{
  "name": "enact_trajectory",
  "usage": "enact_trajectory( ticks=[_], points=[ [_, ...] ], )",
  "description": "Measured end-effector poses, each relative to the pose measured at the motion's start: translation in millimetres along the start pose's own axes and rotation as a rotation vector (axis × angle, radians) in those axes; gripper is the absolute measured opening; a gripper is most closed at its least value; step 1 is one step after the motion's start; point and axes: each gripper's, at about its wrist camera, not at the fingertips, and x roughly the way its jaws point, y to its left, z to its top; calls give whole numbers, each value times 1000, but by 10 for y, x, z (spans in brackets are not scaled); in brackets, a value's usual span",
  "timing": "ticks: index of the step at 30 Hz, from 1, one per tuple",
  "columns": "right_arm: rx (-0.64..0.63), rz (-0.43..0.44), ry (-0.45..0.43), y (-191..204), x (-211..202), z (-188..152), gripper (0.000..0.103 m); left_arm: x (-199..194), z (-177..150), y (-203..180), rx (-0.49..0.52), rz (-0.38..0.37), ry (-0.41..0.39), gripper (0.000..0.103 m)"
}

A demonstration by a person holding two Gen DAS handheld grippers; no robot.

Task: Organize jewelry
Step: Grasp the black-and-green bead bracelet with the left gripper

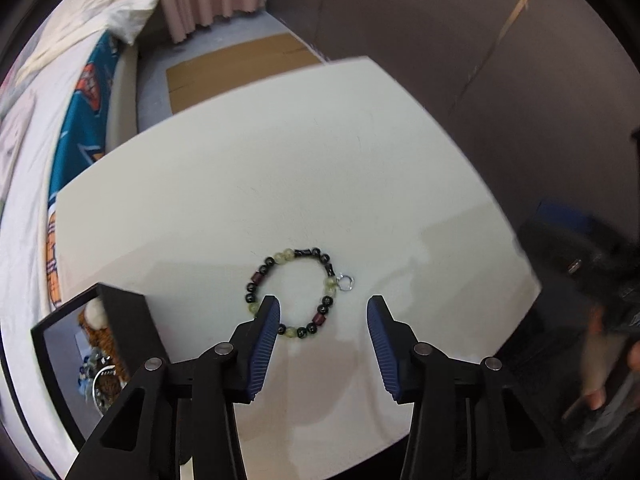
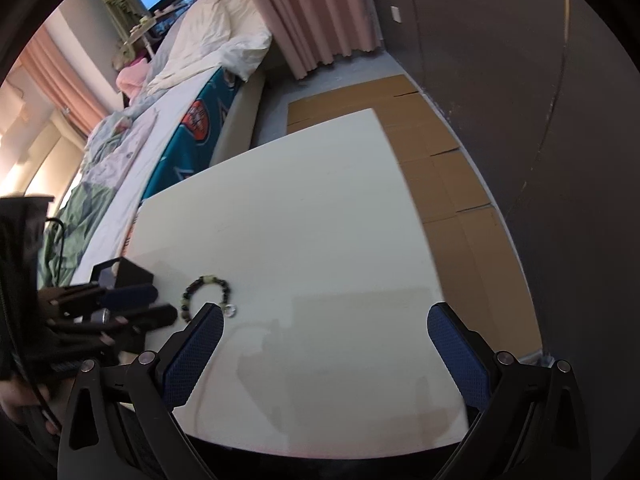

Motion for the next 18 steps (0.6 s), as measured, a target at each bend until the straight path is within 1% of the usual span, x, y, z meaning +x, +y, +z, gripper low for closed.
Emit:
enact_trajectory(
  ticks=[2,5,7,8,11,12,14,16,17,18],
  points=[
    [6,2,-15,-49,-25,9,103,90,11,-29,10,21,20,47],
    [-13,3,1,-48,7,20,103,211,25,-74,33,40,50,46],
    [-19,-8,10,-32,45,22,103,291,39,-87,44,66,71,35],
    [-18,-9,12,-32,55,25,103,328,42,-88,46,79,83,27],
    [-5,-31,-4,-54,41,45,103,413,48,-111,59,103,93,26],
    [-8,-28,-10,-44,29,53,103,442,40,-108,58,101,102,25],
    [-15,-15,-13,-22,25,58,103,429,30,-106,64,106,89,25],
    [-28,-4,-8,10,39,54,103,425,24,-117,77,114,82,11],
    [-38,3,3,42,64,49,103,423,21,-112,77,99,83,8],
    [-41,6,9,53,82,44,103,398,26,-71,57,76,73,8]
  ],
)
